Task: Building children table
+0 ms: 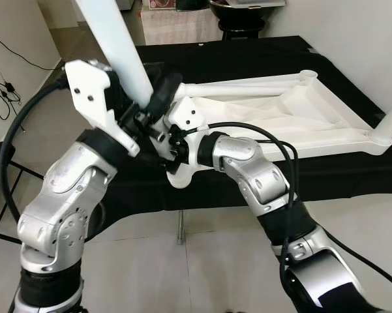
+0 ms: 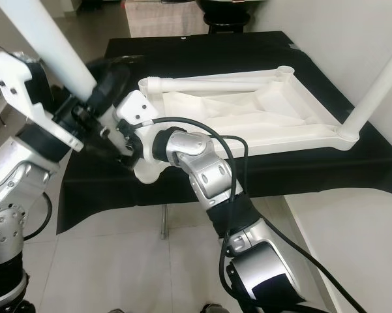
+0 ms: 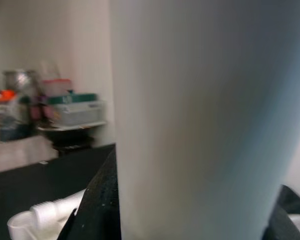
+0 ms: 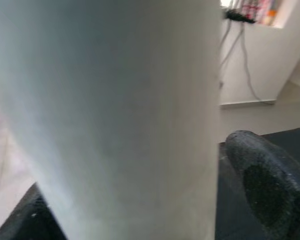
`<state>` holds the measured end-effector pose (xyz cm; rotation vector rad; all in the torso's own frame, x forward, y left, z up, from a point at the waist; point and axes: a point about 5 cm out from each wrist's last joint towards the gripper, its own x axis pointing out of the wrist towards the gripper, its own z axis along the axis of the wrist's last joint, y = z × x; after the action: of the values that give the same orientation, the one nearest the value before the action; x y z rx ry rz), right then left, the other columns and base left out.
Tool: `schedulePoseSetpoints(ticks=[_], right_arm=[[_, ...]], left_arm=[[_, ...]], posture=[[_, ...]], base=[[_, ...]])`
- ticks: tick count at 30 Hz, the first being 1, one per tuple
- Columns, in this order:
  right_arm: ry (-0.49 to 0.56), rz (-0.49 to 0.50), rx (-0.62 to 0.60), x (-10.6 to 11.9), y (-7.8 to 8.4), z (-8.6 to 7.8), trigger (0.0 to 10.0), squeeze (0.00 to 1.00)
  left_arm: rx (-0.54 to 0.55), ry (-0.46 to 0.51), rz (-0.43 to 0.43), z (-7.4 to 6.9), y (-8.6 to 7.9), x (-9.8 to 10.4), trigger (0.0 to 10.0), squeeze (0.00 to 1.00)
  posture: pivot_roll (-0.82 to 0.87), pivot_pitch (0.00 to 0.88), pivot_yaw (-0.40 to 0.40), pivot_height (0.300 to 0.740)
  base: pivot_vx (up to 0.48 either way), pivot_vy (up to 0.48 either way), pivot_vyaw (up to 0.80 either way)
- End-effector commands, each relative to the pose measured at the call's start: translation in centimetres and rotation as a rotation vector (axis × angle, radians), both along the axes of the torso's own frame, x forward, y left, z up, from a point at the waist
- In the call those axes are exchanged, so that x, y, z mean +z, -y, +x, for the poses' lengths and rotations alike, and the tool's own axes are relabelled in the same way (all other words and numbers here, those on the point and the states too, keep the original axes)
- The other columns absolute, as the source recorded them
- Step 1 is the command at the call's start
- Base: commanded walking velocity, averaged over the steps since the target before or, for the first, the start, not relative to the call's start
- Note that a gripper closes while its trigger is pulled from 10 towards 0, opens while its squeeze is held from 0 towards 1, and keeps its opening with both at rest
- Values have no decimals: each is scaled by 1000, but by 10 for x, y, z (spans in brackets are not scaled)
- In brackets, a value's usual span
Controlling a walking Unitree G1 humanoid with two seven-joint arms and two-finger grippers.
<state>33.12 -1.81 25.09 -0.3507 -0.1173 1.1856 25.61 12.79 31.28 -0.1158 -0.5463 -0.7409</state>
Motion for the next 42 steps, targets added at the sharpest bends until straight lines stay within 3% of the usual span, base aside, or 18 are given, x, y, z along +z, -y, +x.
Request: schedulePoseSetpoints(ticks=[1,13,14,17,18,33,34,35,36,37,38,39,42], right_arm=[[-11,-40,62,-5,-14,-8,10000,0],[-66,-100,109,-20,-20,-15,10000,0],[-80,-107,116,-24,-21,-16,1765,0],[-89,-110,121,-25,-21,-17,1765,0],[-94,-120,121,-28,-21,-17,0,0],[-84,-119,98,-29,-22,-16,0,0],[-82,-116,95,-28,-23,-15,0,0],[-82,-116,95,-28,-23,-15,0,0],[-76,-106,86,-27,-23,-15,0,0],[-76,-106,86,-27,-23,-15,0,0],[-64,-77,56,-22,-23,-11,0,0],[-45,-29,4,-15,-22,-5,0,0],[-36,-4,-22,-12,-21,-2,0,0]], left_arm=[[-206,24,9,-11,20,2,0,0],[-271,69,-28,-7,18,18,0,0],[-291,88,-44,-6,18,25,0,0],[-308,98,-52,-5,18,29,0,0],[-320,107,-54,-4,18,32,0,0],[-338,132,-78,-1,17,42,0,0],[-328,134,-84,0,17,42,3098,0],[-328,134,-84,0,17,42,3098,0],[-305,127,-95,3,16,43,4471,0],[-305,127,-95,3,16,43,4471,0],[-260,118,-127,7,13,44,10000,1000],[-197,102,-177,13,7,46,10000,1000],[-170,94,-202,15,2,46,10000,1000]], posture=[[-27,86,4,740],[-30,84,3,740],[-31,84,5,740],[-31,84,5,740],[-31,84,5,740],[-30,83,11,740],[-30,83,11,740],[-30,83,11,740],[-29,86,11,740],[-29,86,11,740],[-29,87,12,740],[-29,89,12,740],[-28,90,12,740]], base=[[0,0,0],[0,0,0],[0,0,0],[0,0,0],[0,0,0],[0,0,0],[0,0,0],[0,0,0],[0,0,0],[0,0,0],[0,0,0],[0,0,0],[0,0,0]])
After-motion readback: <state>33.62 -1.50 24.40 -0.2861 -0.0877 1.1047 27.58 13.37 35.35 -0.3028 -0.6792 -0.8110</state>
